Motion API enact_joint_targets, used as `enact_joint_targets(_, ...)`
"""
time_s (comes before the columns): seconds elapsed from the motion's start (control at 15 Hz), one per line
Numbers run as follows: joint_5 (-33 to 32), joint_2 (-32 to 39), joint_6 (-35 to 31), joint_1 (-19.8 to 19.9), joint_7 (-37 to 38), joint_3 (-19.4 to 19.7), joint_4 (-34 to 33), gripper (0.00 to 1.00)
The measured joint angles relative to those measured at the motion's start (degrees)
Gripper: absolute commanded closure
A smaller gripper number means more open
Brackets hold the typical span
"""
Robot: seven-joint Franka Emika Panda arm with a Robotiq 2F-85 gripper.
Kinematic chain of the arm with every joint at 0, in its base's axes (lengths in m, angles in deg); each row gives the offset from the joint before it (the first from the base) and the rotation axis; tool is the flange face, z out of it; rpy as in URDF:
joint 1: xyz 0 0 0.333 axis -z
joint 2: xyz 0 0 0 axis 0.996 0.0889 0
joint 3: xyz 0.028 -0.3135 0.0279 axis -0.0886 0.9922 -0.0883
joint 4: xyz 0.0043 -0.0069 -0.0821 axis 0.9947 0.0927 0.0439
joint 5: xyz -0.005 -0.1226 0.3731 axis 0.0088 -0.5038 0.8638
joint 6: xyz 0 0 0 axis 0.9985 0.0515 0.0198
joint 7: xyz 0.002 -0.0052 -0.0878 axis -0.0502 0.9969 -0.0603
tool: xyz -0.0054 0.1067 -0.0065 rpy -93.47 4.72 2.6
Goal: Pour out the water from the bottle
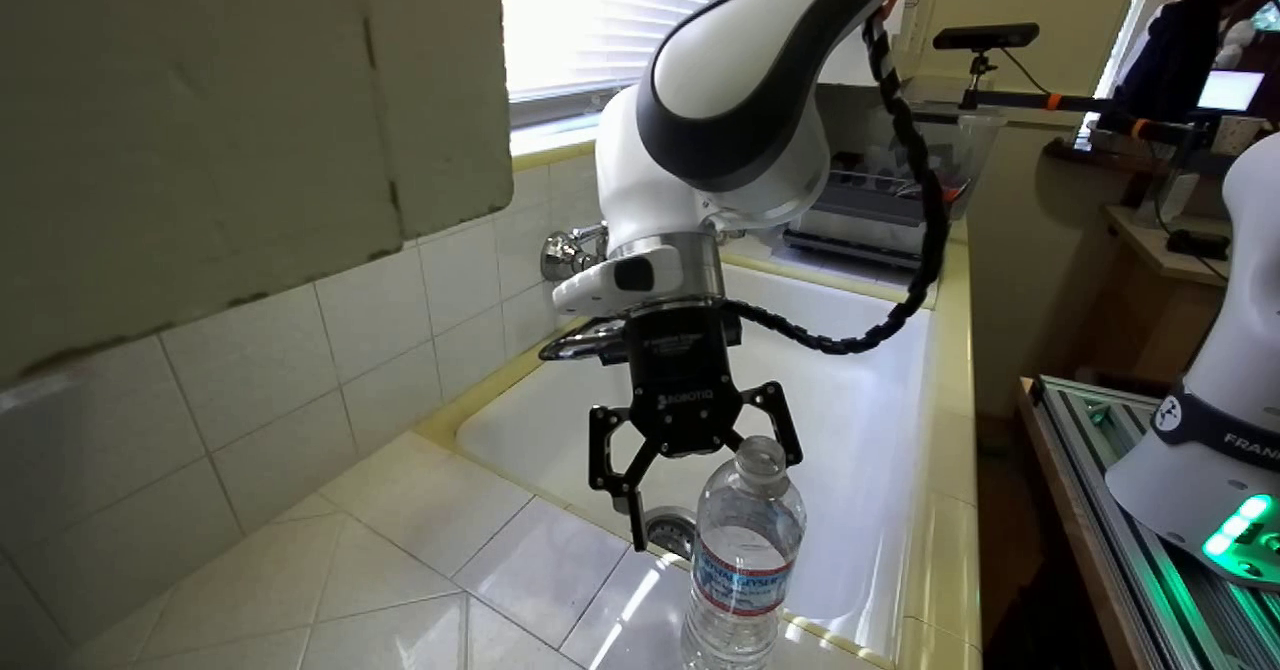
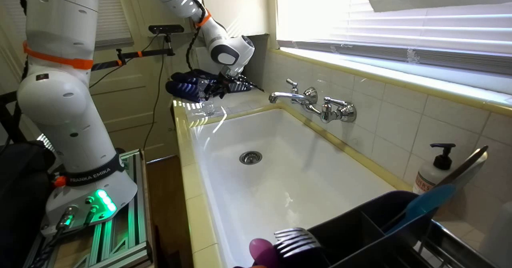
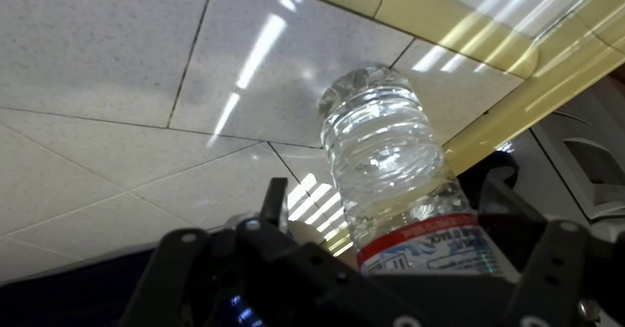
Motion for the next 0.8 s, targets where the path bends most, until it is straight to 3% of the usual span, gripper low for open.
enact_joint_targets(0.8,0.2,3.8,0.1,0.1,-0.5,-1.3,-3.4,0.00)
